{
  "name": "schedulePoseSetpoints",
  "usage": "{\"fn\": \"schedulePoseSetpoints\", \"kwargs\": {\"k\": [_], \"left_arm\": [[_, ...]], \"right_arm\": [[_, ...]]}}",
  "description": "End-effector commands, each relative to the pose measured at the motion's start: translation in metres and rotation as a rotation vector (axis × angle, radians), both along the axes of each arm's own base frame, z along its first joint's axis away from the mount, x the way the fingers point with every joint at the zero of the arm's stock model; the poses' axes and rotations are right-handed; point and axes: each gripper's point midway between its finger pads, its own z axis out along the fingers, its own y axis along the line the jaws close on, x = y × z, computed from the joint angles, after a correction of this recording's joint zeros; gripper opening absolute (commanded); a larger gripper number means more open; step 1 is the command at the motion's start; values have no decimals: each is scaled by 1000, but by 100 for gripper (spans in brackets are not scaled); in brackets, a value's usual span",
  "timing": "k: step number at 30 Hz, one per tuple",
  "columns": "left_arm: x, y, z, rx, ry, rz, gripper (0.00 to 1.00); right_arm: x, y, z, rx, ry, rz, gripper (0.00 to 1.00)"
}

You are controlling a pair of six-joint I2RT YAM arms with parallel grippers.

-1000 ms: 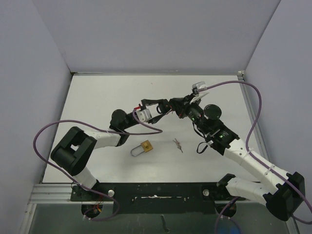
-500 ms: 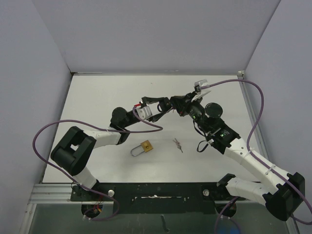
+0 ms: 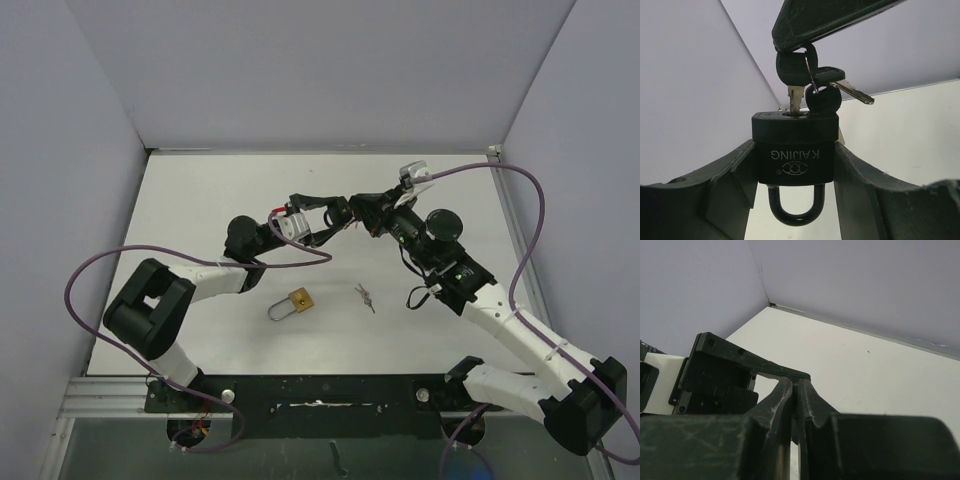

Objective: Unlock with the key

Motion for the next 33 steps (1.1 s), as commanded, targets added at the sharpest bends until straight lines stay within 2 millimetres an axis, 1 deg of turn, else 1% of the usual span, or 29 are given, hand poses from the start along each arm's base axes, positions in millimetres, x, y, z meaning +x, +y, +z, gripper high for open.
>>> {"fn": "schedulePoseSetpoints", "kwargs": {"k": [1,3,6,11,17,21,25,30,33], "left_arm": [[-26,30,141,-290,-326,32,0],[-25,30,142,-292,-324,36,0],[-26,28,143,-288,-323,22,0],[-24,28,143,-289,-323,31,0],[-15,36,145,-311,-349,114,0],[-10,39,146,-312,-371,158,0],[-5,44,151,-330,-375,197,0],[-6,40,154,-332,-373,161,0],[-4,40,156,-343,-359,160,0]], "right_arm": [[-14,17,-42,-102,131,122,0],[-14,20,-43,-96,143,136,0],[-15,26,-41,-94,112,169,0],[-13,25,-44,-110,108,166,0],[-6,21,-57,-91,245,124,0],[-6,24,-63,-77,278,142,0],[-8,27,-71,-76,308,155,0],[-9,29,-74,-84,311,172,0],[-8,30,-82,-96,338,171,0]]}}
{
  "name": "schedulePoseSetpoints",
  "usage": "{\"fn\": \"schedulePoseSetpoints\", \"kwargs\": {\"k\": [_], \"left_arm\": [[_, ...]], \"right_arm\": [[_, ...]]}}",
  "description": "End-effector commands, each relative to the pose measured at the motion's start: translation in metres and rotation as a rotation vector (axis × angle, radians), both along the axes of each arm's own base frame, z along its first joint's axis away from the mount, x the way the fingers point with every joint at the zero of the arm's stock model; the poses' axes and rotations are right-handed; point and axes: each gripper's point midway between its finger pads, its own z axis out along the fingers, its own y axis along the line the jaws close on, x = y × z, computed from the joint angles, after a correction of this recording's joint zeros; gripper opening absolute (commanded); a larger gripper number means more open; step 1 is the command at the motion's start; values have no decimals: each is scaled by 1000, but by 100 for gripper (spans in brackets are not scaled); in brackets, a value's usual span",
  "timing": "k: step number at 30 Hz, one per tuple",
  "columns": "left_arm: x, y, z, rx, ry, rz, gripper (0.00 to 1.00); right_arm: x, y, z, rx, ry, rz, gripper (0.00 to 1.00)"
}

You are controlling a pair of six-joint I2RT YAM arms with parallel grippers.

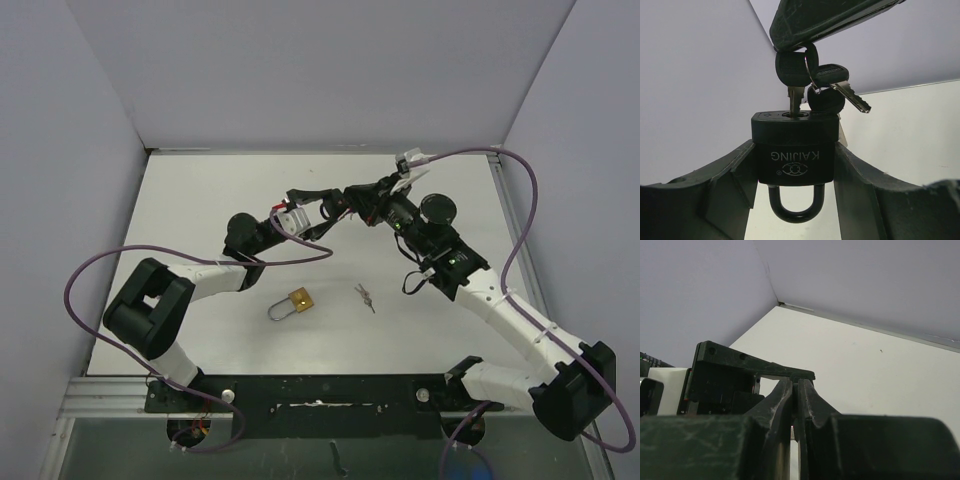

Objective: Unlock with the key

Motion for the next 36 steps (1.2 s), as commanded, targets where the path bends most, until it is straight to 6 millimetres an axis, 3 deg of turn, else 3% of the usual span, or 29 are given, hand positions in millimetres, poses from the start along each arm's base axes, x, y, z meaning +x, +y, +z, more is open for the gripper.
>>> {"fn": "schedulePoseSetpoints", "kwargs": {"k": [1,16,23,36], "left_arm": [[-23,32,154,-332,-353,67,0],[-20,40,176,-392,-348,83,0],[-24,39,168,-377,-327,66,0],[-25,38,165,-375,-310,51,0]], "right_arm": [[-26,18,-86,-139,272,142,0],[-31,6,-105,-189,319,107,0],[-20,-7,-90,-173,282,44,0],[-26,7,-80,-161,240,138,0]]}}
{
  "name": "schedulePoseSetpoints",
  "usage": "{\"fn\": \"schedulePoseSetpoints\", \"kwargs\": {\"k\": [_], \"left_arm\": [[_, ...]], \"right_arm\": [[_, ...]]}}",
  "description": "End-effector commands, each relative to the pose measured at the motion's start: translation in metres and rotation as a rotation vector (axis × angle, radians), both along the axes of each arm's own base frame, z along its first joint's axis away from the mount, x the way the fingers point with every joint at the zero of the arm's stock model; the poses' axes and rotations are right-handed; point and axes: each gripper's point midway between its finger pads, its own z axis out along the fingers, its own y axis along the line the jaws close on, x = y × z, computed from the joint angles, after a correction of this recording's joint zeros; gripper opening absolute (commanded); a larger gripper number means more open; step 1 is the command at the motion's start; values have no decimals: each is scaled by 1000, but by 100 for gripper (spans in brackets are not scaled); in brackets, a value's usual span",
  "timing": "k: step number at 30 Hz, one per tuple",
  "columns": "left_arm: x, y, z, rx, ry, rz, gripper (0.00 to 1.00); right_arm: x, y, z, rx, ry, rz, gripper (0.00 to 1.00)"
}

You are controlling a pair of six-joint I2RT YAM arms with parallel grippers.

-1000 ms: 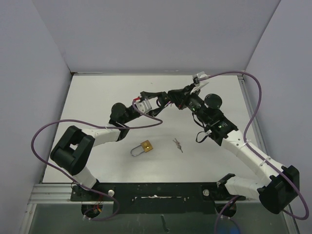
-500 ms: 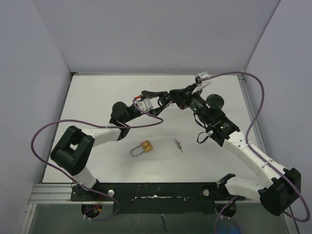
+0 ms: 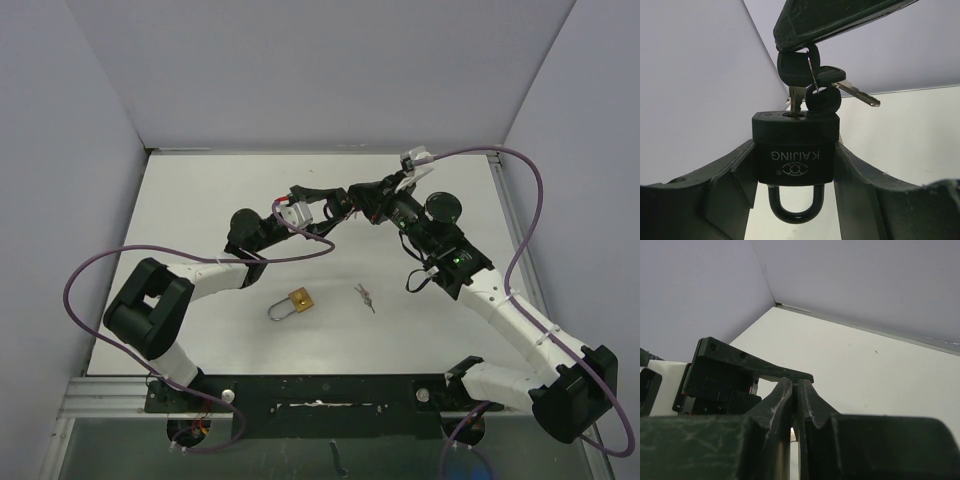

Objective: Unlock with the key

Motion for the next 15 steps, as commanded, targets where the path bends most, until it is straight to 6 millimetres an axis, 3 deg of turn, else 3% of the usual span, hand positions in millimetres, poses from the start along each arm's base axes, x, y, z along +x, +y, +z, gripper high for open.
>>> {"fn": "schedulePoseSetpoints", "kwargs": {"k": [1,9,15], "left_arm": [[-26,44,162,-372,-373,90,0],[-28,44,172,-390,-381,77,0],[-28,43,173,-390,-385,76,0]], "right_arm": [[-28,15,-82,-154,244,141,0],[-31,23,-93,-204,283,178,0],[-26,22,-90,-185,289,150,0]]}}
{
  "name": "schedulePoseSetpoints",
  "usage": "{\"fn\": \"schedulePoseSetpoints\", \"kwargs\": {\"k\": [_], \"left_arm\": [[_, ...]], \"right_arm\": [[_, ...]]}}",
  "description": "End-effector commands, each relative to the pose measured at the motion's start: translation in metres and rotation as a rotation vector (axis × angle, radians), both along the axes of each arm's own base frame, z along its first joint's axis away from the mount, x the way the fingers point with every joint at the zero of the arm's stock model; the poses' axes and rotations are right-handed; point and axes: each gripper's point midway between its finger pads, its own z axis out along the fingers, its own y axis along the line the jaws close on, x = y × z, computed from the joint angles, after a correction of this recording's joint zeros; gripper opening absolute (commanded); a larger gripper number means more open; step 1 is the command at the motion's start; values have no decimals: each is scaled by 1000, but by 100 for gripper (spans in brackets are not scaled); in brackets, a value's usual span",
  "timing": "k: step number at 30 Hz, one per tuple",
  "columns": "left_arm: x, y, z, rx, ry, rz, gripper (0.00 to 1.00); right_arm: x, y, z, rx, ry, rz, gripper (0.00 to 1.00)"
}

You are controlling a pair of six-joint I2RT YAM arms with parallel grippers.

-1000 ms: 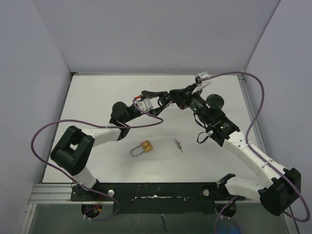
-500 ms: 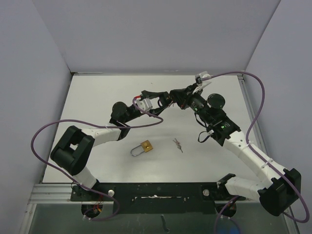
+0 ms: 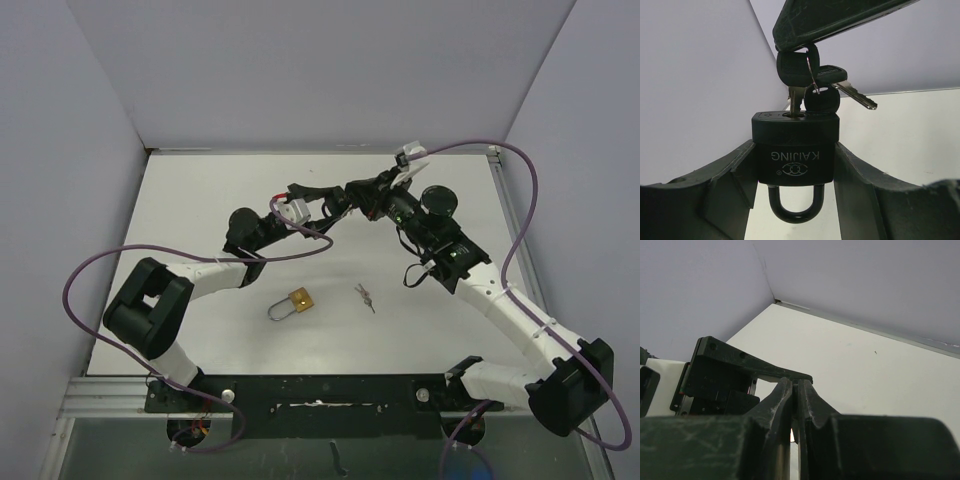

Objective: Unlock with the key

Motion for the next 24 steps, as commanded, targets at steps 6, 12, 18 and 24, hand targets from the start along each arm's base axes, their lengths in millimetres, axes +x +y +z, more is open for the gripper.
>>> {"fn": "schedulePoseSetpoints", "kwargs": {"k": [6,12,18,24], "left_arm": [[-18,58,181,-419,-428,223,0],[-11,61,186,-437,-429,256,0],[-16,53,187,-443,-400,177,0],[-15,56,186,-451,-388,190,0]], "right_arm": [[-37,23,-95,-141,319,169,0],[-34,26,-92,-135,314,173,0],[-27,19,-104,-176,358,115,0],[-27,16,-112,-188,393,99,0]]}}
